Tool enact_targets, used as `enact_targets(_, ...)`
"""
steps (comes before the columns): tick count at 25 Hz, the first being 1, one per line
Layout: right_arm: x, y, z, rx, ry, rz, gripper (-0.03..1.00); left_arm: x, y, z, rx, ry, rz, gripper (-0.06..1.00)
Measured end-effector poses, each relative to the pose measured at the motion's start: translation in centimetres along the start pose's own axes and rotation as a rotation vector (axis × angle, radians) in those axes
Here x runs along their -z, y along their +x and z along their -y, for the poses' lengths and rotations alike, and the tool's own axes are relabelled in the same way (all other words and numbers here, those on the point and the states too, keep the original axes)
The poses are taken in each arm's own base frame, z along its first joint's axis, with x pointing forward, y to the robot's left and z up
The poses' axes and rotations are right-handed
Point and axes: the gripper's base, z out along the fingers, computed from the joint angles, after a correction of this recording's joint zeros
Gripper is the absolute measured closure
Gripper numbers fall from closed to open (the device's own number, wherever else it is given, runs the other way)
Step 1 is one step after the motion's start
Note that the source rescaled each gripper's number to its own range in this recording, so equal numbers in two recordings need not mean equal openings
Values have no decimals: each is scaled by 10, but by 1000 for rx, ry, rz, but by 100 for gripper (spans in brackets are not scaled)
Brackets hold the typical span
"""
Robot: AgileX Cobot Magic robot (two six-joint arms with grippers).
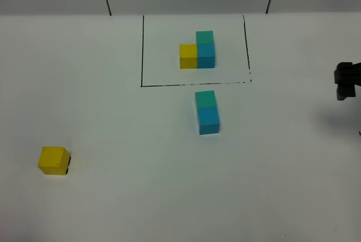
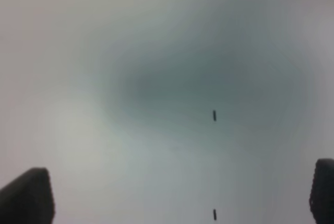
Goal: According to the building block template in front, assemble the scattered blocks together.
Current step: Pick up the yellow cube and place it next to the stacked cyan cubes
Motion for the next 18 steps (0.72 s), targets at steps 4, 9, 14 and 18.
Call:
enact_targets(4,15,23,8,-14,-7,10,-3,0,0,0,0,0,0,10)
enact_targets(9,41,57,12,-48,-51,39,-3,0,0,0,0,0,0,10)
enact_targets(14,82,111,17,-29,-81,119,-3,0,0,0,0,0,0,10)
enact_targets(18,105,157,28,-39,-94,194,-3,0,0,0,0,0,0,10)
